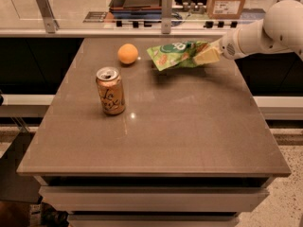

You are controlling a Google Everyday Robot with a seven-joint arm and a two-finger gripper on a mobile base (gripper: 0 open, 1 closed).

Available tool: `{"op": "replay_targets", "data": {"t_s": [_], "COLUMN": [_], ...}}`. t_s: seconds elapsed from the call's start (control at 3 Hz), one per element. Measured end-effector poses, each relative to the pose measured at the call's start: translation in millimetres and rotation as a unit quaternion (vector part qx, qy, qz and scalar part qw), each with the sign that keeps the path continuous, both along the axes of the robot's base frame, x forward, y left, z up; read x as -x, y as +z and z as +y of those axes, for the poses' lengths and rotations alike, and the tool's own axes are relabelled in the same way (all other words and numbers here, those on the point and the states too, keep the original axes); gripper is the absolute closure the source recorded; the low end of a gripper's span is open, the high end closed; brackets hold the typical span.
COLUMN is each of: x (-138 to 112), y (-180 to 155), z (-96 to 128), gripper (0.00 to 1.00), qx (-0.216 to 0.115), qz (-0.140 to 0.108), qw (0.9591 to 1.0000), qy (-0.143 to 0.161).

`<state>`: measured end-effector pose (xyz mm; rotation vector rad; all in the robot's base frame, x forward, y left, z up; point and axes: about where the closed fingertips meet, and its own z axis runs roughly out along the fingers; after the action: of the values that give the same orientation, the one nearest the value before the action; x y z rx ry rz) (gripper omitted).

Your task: Move green rice chip bag near orange

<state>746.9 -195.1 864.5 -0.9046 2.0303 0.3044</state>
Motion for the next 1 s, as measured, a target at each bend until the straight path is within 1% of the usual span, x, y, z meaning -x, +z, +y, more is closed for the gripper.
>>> {"op": "replay_targets", "data": {"t_s": [0.33, 0.67, 1.0], "x": [-4.6, -11.5, -15.5], "y": [-0.7, -1.3, 0.6], "z": [21.6, 48.5, 72.6], "gripper": [1.00, 1.00, 1.00], "qx": [0.001, -0.008, -0.021], "qz": [-0.013, -0.024, -0.030], "qw": [0.9999, 0.9997, 0.9993], "qy": [-0.011, -0.006, 0.008]}}
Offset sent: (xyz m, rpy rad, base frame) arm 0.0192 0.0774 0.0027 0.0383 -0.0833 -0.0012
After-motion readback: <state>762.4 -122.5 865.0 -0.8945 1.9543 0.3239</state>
